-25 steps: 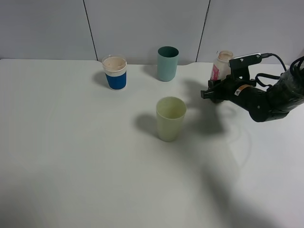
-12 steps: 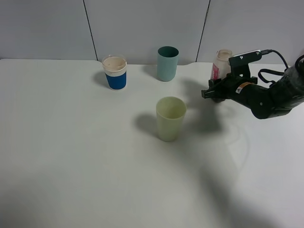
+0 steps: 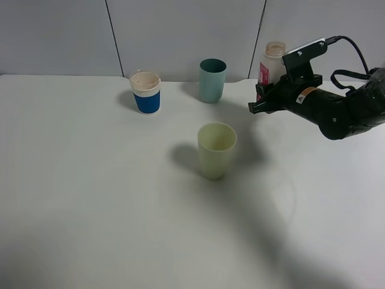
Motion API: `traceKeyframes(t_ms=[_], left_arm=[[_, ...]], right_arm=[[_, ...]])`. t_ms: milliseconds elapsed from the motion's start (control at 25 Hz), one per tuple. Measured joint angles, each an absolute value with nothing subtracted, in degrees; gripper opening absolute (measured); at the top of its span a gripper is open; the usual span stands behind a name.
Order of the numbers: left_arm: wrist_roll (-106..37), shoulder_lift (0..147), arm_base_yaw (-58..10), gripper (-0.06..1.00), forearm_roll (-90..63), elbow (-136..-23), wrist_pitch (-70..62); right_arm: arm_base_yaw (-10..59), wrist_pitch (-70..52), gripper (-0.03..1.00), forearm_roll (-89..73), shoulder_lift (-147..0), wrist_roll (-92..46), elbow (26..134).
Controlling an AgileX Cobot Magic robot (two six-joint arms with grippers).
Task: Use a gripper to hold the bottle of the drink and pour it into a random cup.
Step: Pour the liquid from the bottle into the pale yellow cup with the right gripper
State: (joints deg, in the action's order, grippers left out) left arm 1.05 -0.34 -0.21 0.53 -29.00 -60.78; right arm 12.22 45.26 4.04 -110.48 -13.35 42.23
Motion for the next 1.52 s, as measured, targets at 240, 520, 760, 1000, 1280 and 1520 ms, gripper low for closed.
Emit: traceKeyframes(t_ms=[240,520,760,1000,1280,1520], left_arm=[[1.0,-0.3,-0.2,0.93,0.5,-29.0,-60.8],[1.0,-0.3,-0.2,0.93,0.5,-29.0,-60.8],[1.0,-0.3,-0.2,0.93,0.5,-29.0,-60.8],[1.0,-0.3,-0.2,0.93,0.5,-29.0,-60.8],[1.0,-0.3,-0.2,0.93,0.5,-29.0,-60.8],[1.0,-0.3,-0.2,0.93,0.5,-29.0,-60.8]], right_arm=[[13.9,37.7,0.36,4.1,-105.8,-7.5,43.8],[17.2,29.8,0.36,5.1,-101.3,-3.9,48.5],[20.1,26.0,0.36,8.4,-99.4,-10.7,51.7],[22.5,24.5,0.36,9.6,-98.9,-28.1,52.8],[23.9,24.3,0.36,10.2,-98.9,-44.5,52.8],[24.0,26.1,0.36,11.6,-98.9,-51.8,52.8]])
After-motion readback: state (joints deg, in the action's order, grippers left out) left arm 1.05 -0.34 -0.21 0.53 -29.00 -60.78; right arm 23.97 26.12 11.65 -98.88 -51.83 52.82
